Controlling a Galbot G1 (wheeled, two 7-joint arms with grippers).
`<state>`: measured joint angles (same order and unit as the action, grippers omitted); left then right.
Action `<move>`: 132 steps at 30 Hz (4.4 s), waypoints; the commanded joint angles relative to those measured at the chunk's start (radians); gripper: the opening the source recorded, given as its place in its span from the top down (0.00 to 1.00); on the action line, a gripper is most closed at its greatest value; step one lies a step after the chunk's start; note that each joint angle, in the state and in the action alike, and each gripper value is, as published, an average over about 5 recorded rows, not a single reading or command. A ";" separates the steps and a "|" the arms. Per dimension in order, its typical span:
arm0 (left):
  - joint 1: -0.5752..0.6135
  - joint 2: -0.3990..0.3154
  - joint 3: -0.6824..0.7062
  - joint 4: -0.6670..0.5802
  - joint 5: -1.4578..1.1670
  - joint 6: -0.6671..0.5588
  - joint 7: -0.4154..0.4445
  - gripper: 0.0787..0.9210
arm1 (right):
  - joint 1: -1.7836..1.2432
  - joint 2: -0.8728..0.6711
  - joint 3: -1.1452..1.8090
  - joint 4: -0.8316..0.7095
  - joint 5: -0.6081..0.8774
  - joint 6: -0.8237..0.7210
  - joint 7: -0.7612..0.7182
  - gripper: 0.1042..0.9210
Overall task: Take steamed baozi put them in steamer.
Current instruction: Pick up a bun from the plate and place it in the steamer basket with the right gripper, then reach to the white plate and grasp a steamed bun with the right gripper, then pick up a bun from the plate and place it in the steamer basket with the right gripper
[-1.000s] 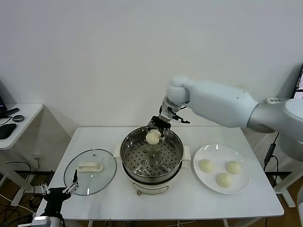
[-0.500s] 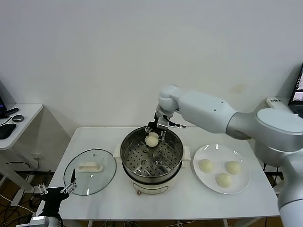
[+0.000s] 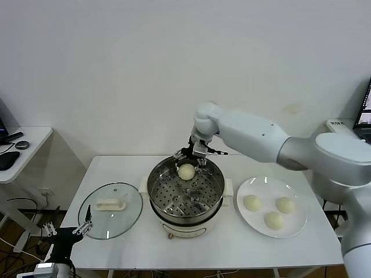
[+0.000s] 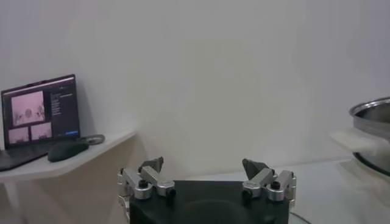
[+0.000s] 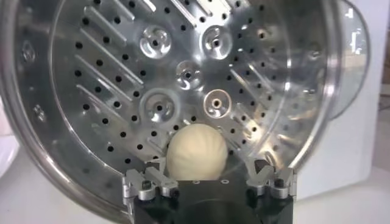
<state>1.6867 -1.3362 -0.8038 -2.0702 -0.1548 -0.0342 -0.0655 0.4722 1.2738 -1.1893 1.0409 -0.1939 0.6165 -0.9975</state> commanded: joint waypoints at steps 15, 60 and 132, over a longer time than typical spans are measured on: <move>-0.015 0.025 0.018 -0.060 -0.026 0.169 -0.039 0.12 | 0.324 -0.692 -0.212 0.616 0.430 -1.022 -0.152 0.12; -0.019 -0.002 -0.009 -0.013 -0.006 0.154 -0.047 0.12 | -0.540 -0.469 0.378 0.135 0.040 -0.861 -0.039 0.15; -0.042 0.006 -0.030 -0.009 -0.021 0.151 -0.044 0.12 | 0.045 0.111 -0.158 0.220 0.823 -1.336 0.227 0.47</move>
<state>1.6445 -1.3312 -0.8321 -2.0809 -0.1758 0.1176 -0.1097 0.5819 1.2820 -1.3451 1.3481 0.6244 -0.6951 -0.8003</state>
